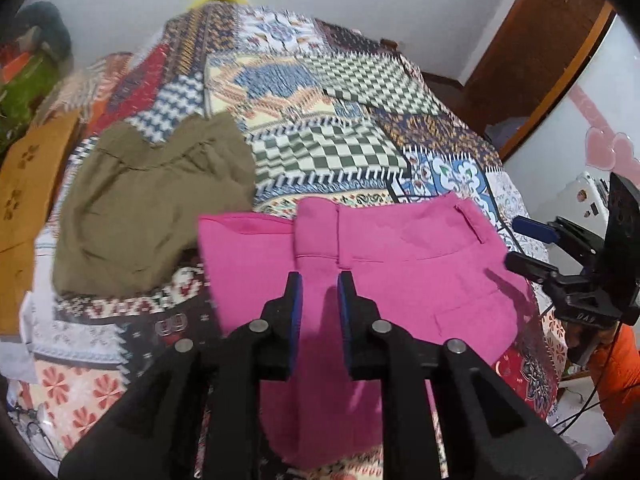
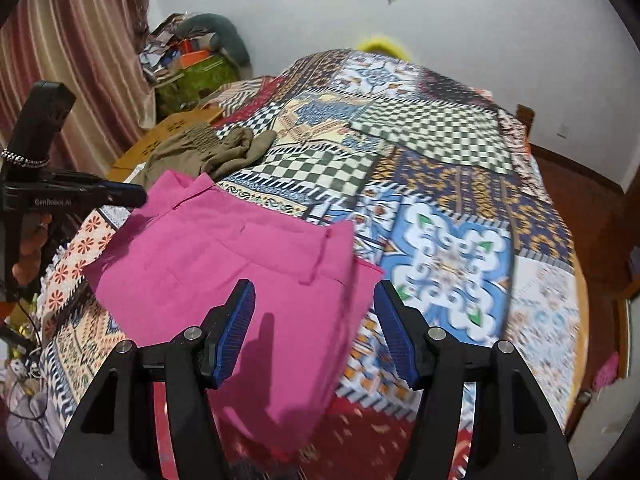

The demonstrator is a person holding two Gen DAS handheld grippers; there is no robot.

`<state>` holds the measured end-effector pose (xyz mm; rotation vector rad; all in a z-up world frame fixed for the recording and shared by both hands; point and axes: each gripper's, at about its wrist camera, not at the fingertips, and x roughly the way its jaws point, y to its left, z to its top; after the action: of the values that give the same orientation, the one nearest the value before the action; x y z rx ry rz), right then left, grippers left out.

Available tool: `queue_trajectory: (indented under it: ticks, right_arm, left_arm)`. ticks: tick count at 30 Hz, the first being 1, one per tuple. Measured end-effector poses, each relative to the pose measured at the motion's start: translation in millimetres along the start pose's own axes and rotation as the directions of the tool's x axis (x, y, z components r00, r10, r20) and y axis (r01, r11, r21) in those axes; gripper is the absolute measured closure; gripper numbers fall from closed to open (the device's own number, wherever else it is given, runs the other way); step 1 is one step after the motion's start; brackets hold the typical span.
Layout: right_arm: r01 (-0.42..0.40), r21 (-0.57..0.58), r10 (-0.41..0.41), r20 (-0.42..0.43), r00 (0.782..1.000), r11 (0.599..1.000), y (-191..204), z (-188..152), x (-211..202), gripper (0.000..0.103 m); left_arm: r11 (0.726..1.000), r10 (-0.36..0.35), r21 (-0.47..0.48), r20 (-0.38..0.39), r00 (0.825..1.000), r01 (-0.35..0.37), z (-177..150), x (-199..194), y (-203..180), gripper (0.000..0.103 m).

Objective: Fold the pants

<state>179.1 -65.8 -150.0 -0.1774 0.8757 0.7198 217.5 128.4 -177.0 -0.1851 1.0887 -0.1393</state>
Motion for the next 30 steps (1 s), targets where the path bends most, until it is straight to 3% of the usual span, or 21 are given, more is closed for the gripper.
queue_trajectory:
  ticks: [8, 13, 22, 25, 30]
  right_arm:
    - [-0.001, 0.03, 0.003, -0.073, 0.997, 1.0, -7.8, 1.4, 34.9, 0.066]
    - [0.006, 0.019, -0.005, -0.055, 0.998, 1.0, -8.3, 1.0, 34.7, 0.078]
    - [0.061, -0.082, -0.067, -0.067, 0.996, 0.995, 2.6, 0.3, 41.9, 0.084]
    - [0.069, -0.094, -0.077, -0.083, 0.994, 0.993, 4.1, 1.9, 41.4, 0.083]
    - [0.002, -0.01, -0.002, -0.068, 0.998, 1.0, -4.9, 6.0, 14.0, 0.08]
  left_arm:
    - [0.999, -0.046, -0.021, -0.027, 0.999, 0.046, -1.1, 27.0, 1.5, 0.083]
    - [0.999, -0.04, 0.001, -0.004, 0.999, 0.04, -2.9, 26.2, -1.5, 0.08]
    - [0.994, 0.074, 0.077, 0.006, 0.997, -0.074, -10.3, 35.2, -9.9, 0.078]
    - [0.995, 0.074, 0.062, -0.002, 0.997, -0.074, -9.3, 33.9, -7.3, 0.076]
    - [0.999, 0.039, 0.012, 0.033, 0.999, -0.04, -6.7, 3.9, -5.0, 0.076]
